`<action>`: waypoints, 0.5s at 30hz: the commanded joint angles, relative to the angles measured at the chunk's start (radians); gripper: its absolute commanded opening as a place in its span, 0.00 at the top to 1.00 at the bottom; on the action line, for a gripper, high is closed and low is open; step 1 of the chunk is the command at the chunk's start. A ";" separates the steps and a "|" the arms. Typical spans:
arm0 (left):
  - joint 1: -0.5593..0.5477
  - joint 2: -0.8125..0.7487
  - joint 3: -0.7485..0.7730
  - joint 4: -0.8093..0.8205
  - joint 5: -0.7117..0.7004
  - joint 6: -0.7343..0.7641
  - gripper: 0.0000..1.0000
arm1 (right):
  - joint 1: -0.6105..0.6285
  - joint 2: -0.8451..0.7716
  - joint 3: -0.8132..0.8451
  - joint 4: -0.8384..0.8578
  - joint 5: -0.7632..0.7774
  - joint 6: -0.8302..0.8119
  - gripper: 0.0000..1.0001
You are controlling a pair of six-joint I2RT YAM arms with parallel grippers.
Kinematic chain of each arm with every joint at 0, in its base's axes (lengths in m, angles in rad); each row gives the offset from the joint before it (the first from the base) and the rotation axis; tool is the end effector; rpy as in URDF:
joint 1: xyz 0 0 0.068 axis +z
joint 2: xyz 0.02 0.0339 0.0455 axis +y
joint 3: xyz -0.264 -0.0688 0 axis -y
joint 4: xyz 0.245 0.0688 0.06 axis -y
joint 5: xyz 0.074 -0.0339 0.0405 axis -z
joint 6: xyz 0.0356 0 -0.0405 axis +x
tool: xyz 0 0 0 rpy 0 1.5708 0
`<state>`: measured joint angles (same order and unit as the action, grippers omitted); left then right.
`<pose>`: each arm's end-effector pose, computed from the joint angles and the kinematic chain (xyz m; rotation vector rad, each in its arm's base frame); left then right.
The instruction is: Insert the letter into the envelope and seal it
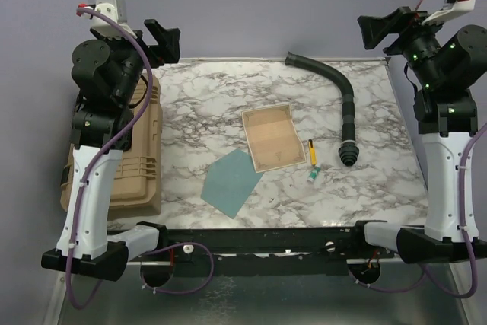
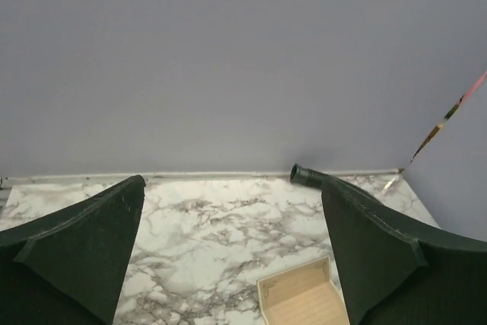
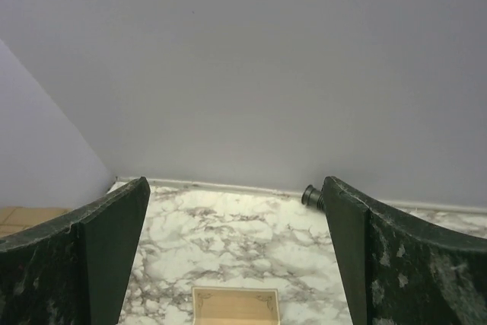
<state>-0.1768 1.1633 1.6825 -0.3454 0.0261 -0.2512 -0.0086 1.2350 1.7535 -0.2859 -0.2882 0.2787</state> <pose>0.2029 -0.0372 0.5485 -0.0305 1.4069 -0.3738 0.2214 0.0082 0.5612 -0.0514 1.3592 0.4201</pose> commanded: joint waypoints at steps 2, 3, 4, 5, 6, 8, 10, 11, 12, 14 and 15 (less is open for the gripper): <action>0.005 -0.015 -0.085 0.037 0.069 0.027 0.01 | -0.004 0.005 -0.087 0.022 -0.053 0.056 0.00; 0.005 -0.015 -0.101 0.040 0.076 0.036 0.01 | -0.004 0.008 -0.115 0.034 -0.073 0.066 0.00; 0.005 -0.017 -0.119 0.048 0.078 0.040 0.01 | -0.004 0.012 -0.145 0.048 -0.095 0.074 0.00; 0.004 -0.016 -0.138 0.056 0.083 0.049 0.01 | -0.004 0.019 -0.171 0.059 -0.126 0.085 0.00; 0.005 -0.016 -0.156 0.066 0.093 0.054 0.01 | -0.004 0.030 -0.197 0.069 -0.154 0.101 0.00; 0.005 -0.014 -0.191 0.087 0.133 0.061 0.01 | -0.004 0.066 -0.235 0.076 -0.213 0.146 0.00; 0.005 -0.007 -0.230 0.115 0.199 0.061 0.01 | -0.004 0.109 -0.272 0.083 -0.262 0.193 0.00; 0.005 0.000 -0.249 0.128 0.234 0.053 0.01 | -0.004 0.127 -0.295 0.090 -0.285 0.217 0.00; 0.005 0.008 -0.269 0.145 0.267 0.038 0.01 | -0.004 0.145 -0.317 0.099 -0.311 0.237 0.00; 0.003 0.024 -0.319 0.183 0.281 0.001 0.01 | -0.004 0.184 -0.368 0.120 -0.359 0.287 0.00; 0.003 0.029 -0.341 0.198 0.253 -0.010 0.01 | -0.004 0.203 -0.392 0.138 -0.400 0.310 0.00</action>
<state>-0.1768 1.1687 1.4193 -0.2470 0.1982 -0.2188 -0.0086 1.3758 1.4410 -0.2005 -0.5220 0.4671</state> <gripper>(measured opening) 0.987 0.998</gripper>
